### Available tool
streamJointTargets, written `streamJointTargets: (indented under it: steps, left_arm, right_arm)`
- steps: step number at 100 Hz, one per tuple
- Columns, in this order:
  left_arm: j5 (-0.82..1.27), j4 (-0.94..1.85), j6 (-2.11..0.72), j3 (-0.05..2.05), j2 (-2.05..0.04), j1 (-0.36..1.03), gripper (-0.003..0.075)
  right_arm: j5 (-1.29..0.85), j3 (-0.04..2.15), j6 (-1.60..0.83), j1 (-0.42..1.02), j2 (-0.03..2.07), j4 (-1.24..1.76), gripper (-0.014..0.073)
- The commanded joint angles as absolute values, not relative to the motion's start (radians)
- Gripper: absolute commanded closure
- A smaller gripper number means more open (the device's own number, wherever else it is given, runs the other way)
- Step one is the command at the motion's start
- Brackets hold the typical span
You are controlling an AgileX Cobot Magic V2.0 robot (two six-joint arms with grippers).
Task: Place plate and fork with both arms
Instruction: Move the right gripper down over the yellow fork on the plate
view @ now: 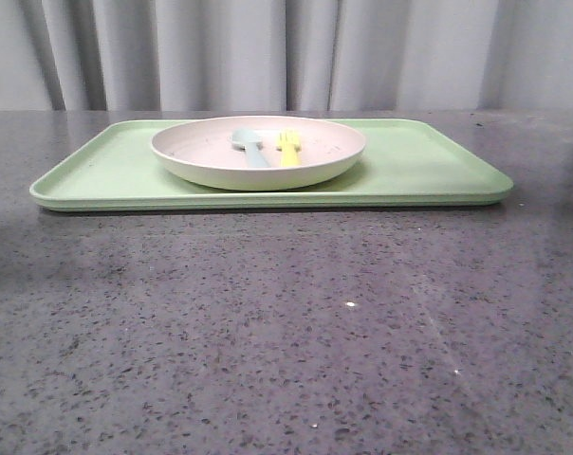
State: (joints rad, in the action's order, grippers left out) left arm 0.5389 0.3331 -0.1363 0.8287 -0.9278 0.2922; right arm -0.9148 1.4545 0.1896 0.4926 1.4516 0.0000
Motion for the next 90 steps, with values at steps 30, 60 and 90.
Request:
streamJointTargets:
  steps: [30, 60, 90]
  left_arm:
    - [0.466, 0.359, -0.125, 0.855, -0.892, 0.299, 0.0447]
    - [0.468, 0.361, -0.125, 0.855, -0.892, 0.299, 0.0447]
    - [0.468, 0.361, -0.125, 0.855, -0.892, 0.299, 0.0447]
  right_arm:
    - [-0.984, 1.778, 0.181, 0.549, 1.711, -0.016, 0.0065]
    - [-1.05, 1.925, 0.227, 0.551, 1.87, -0.015, 0.0065]
    - [-1.063, 1.952, 0.239, 0.553, 1.958, -0.013, 0.0065]
